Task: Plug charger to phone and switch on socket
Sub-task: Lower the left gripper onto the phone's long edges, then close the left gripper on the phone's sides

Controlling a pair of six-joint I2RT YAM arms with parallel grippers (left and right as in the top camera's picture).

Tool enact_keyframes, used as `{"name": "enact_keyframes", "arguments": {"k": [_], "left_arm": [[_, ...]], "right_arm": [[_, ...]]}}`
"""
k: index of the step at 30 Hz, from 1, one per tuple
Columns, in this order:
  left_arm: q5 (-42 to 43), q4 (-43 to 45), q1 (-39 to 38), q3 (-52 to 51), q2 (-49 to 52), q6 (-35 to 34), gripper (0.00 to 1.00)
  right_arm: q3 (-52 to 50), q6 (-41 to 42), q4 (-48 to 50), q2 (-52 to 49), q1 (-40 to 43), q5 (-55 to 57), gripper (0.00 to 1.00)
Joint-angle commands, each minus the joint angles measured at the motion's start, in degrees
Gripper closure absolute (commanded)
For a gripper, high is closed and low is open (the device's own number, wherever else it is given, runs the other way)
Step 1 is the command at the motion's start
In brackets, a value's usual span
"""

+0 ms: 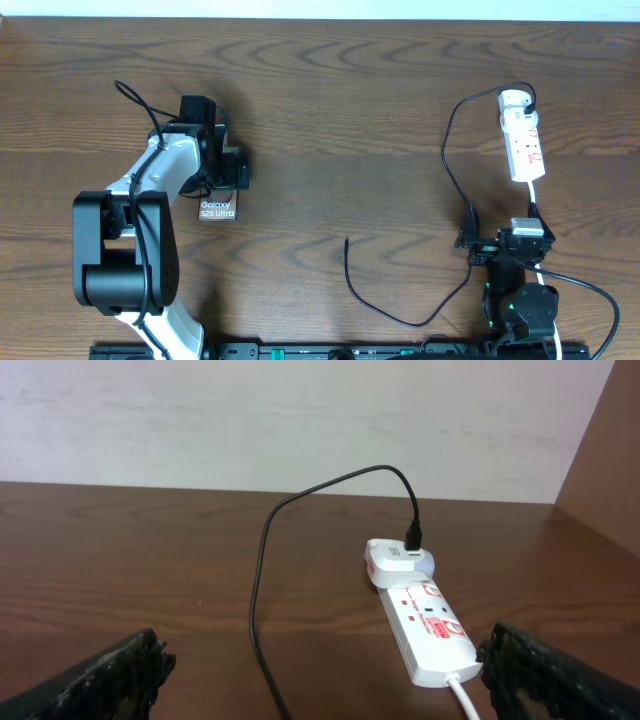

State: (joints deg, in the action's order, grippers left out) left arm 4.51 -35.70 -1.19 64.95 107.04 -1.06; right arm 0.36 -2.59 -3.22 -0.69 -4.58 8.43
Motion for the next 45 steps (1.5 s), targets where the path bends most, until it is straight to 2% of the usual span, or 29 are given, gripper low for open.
{"name": "enact_keyframes", "arguments": {"k": [1,30,45], "left_arm": [[-0.72,0.07,0.11,-0.76,0.44,0.33,0.02],[-0.72,0.46,0.07,-2.34,0.44,-1.11,0.02],[-0.72,0.46,0.07,-2.86,0.44,2.14,0.02]], "right_arm": [[-0.04,-0.70,-0.26,0.26,-0.35,0.24,0.01],[-0.04,-0.70,-0.26,0.26,-0.35,0.24,0.01],[-0.04,-0.70,-0.26,0.26,-0.35,0.24,0.01]]}}
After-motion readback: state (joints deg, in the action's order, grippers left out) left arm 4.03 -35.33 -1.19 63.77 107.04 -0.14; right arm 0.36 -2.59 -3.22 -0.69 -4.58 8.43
